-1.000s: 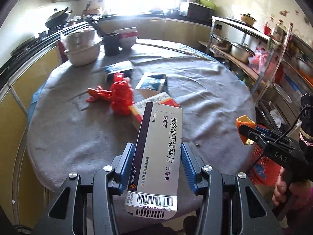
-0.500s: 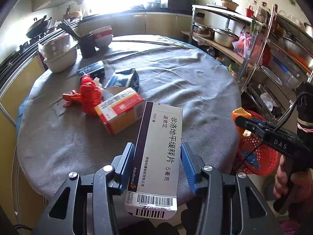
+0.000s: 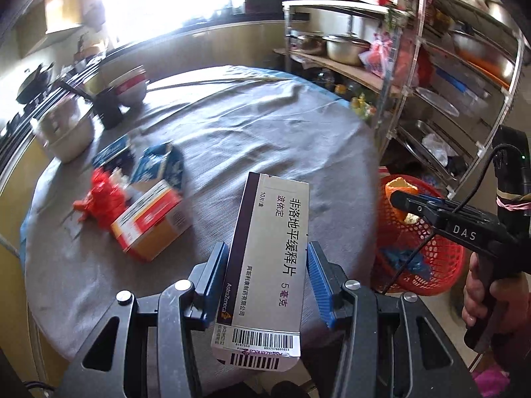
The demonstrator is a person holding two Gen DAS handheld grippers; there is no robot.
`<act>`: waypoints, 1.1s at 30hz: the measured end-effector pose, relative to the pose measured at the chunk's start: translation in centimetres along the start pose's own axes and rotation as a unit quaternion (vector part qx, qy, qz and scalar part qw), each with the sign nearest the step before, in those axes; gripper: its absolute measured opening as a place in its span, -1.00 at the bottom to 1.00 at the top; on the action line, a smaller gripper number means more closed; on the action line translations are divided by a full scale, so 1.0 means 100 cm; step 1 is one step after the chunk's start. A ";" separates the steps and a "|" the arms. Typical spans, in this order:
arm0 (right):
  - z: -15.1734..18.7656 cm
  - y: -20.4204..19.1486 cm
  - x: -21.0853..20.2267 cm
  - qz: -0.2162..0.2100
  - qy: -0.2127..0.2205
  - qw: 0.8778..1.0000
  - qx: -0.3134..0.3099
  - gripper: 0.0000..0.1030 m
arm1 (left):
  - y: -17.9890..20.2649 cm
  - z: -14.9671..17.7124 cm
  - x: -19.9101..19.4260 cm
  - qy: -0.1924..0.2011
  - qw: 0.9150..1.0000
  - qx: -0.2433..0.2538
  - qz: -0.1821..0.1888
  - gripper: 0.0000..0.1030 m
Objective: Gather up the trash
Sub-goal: 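Carry both items over the red wastebasket and open both tools to drop them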
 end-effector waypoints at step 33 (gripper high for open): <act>0.024 0.162 -0.056 -0.018 0.026 0.966 0.257 0.29 | 0.166 -0.048 0.065 -0.079 0.973 0.105 0.188 0.17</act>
Point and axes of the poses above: each gripper's, at about its wrist camera, not at the fingertips, and x roughly the way its jaws point, y to its right, z to its underside, the point moved 6 cm from there along x, roughly the way its jaws point, and after that the axes turned 5 degrees about -y, right-handed, at the moved point
